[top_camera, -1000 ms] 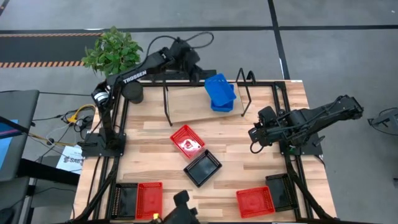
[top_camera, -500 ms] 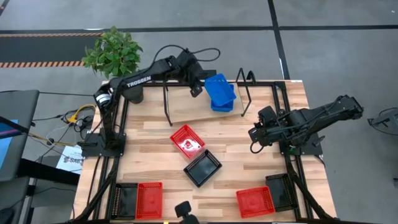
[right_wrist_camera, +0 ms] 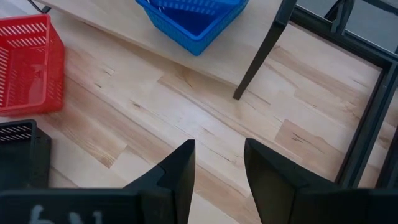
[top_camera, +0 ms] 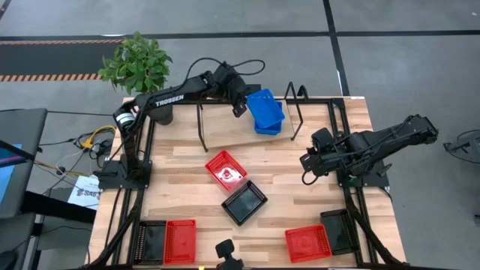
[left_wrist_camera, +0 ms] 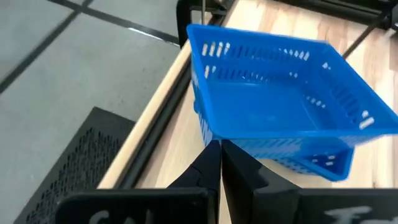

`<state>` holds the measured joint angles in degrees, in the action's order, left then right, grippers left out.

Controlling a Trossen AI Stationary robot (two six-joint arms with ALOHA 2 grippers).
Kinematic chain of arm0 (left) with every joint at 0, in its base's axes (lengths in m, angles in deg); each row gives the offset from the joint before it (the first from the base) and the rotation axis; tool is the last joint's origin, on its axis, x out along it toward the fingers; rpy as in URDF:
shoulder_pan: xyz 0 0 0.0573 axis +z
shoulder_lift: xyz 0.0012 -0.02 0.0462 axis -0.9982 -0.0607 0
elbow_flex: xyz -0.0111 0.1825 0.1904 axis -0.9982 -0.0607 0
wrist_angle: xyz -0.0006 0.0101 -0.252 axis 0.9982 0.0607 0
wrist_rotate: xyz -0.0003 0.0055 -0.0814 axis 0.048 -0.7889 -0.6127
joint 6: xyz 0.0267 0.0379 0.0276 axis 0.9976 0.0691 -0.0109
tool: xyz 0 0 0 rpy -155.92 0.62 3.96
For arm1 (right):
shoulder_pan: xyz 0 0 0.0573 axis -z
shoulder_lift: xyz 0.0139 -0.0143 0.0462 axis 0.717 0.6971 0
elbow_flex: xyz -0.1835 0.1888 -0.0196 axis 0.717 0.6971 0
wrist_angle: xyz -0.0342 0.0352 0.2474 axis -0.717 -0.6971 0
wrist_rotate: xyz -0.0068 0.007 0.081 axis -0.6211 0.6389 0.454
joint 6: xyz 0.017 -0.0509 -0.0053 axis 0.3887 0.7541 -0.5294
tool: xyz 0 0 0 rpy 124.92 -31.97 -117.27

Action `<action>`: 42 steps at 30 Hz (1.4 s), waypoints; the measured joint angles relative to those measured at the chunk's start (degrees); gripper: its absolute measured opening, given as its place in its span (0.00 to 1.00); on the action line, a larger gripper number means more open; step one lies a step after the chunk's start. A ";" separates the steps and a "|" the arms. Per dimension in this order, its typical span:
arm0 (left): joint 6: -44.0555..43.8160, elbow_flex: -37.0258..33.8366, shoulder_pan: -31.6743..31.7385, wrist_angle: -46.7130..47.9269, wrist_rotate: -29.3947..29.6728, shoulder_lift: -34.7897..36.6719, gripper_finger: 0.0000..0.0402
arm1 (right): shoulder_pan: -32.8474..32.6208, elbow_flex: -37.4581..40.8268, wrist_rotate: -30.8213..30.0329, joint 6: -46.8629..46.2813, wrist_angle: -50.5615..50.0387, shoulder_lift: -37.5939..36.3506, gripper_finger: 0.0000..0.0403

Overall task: Stack baskets on shelf by color
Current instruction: Stack the blue bin on top of the blue bin on the shelf

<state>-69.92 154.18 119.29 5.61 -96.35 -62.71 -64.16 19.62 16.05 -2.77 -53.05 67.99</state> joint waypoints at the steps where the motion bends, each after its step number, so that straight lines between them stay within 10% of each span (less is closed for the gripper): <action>1: -0.02 0.00 0.00 -0.54 0.15 0.00 0.00 | -0.01 0.00 0.00 0.00 0.02 0.00 0.40; 27: -0.61 0.00 -0.22 -7.71 -1.18 -7.39 0.00 | 1.95 0.01 -1.30 2.56 5.33 0.02 0.40; 42: -0.23 0.07 -4.25 8.63 -0.10 1.13 0.00 | 1.95 0.02 -1.42 2.60 5.97 0.02 0.40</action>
<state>-70.15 154.25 115.04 14.24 -96.45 -61.58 -62.21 19.64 14.63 -0.17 -47.09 68.01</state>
